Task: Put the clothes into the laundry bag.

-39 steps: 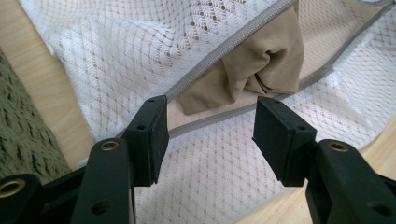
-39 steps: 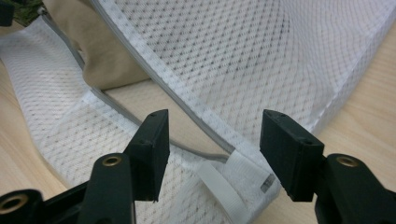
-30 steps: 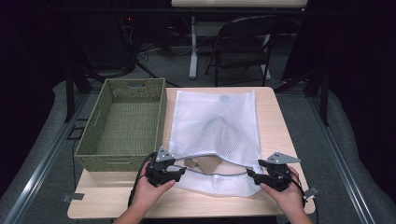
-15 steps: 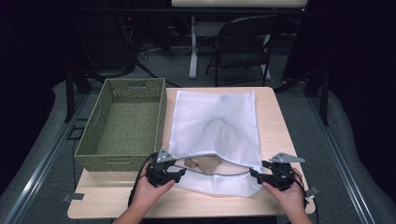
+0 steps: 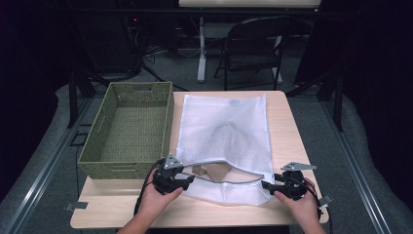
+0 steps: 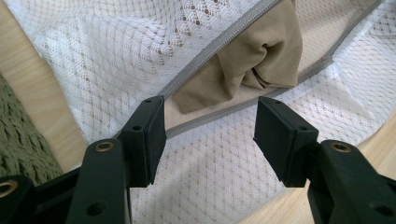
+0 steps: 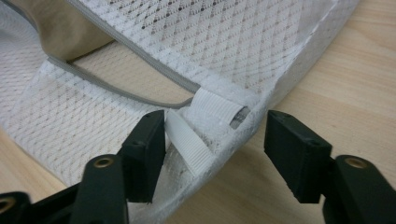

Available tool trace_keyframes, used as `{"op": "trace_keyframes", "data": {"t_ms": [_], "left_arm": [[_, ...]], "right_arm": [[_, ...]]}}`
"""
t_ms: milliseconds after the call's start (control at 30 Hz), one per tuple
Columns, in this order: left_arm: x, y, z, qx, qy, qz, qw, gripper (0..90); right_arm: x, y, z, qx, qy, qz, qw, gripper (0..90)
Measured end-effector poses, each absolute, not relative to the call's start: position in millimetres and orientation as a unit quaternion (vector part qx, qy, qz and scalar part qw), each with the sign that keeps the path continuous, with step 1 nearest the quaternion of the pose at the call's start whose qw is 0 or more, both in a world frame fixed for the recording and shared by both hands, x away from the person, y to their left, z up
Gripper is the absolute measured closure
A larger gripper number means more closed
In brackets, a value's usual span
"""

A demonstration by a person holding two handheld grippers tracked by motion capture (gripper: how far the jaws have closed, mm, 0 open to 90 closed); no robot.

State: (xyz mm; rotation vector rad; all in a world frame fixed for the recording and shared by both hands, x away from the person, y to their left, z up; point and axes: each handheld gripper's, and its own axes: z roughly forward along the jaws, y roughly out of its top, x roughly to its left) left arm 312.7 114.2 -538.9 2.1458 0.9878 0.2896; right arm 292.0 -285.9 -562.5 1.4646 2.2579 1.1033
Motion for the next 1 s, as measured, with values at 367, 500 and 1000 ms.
{"op": "trace_keyframes", "data": {"t_ms": [367, 500, 1000], "left_arm": [[313.4, 112.0, -540.3, 0.842, 0.383, 0.114, 0.364, 43.3], [312.5, 110.3, -541.3, 0.842, 0.383, 0.115, 0.361, 42.8], [302.1, 119.7, -544.5, 0.837, 0.407, 0.117, 0.347, 37.9]], "right_arm": [[291.9, -288.9, -562.4, 0.493, 0.781, 0.37, 0.097, 63.2], [292.3, -289.2, -561.9, 0.488, 0.784, 0.372, 0.092, 72.2], [306.7, -288.0, -558.7, 0.47, 0.799, 0.362, 0.094, 85.6]]}}
